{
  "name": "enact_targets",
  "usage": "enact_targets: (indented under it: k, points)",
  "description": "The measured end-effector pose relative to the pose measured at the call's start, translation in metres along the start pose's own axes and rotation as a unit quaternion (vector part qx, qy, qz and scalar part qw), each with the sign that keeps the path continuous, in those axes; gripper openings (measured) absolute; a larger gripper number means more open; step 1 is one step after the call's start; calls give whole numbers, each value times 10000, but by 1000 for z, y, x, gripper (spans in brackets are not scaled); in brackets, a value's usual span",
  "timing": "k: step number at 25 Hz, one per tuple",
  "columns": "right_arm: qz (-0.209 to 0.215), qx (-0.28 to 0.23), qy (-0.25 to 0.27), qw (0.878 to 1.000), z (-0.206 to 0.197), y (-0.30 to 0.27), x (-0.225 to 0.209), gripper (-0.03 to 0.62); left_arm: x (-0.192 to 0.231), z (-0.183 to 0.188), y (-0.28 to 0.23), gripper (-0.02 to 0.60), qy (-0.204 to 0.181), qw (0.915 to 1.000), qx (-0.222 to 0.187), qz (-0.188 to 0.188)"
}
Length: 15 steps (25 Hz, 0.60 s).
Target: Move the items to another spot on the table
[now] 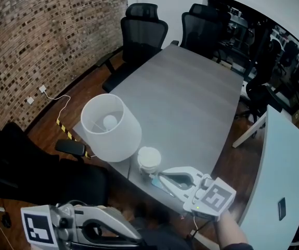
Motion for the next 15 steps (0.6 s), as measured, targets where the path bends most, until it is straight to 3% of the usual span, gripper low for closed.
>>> enact_targets:
  k: [3,8,12,15]
  points:
    - [9,-2,-66,10000,3,0,-5,8,13,19,15,0,-178,9984,-406,354]
    - [2,47,44,10000,3,-1,-6,8,28,37,4,0,-197,9983,-520,-173]
    - [31,81,68,9999,1,-9,-3,8,17,37,-3,0,-501,9975,-233,-433]
    - [11,141,61,9999,-2,-10,-2,8,10,39,-4,0,-496,9958,-430,-642]
Point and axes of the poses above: the fingertips, and each gripper's own axes: y backward along the fingers, x to its left, z out of its top, the point moved 9 cm from there along y, backward along the fingers, and after that the axes turned 14 degrees about -z, right-handed, at the moved point
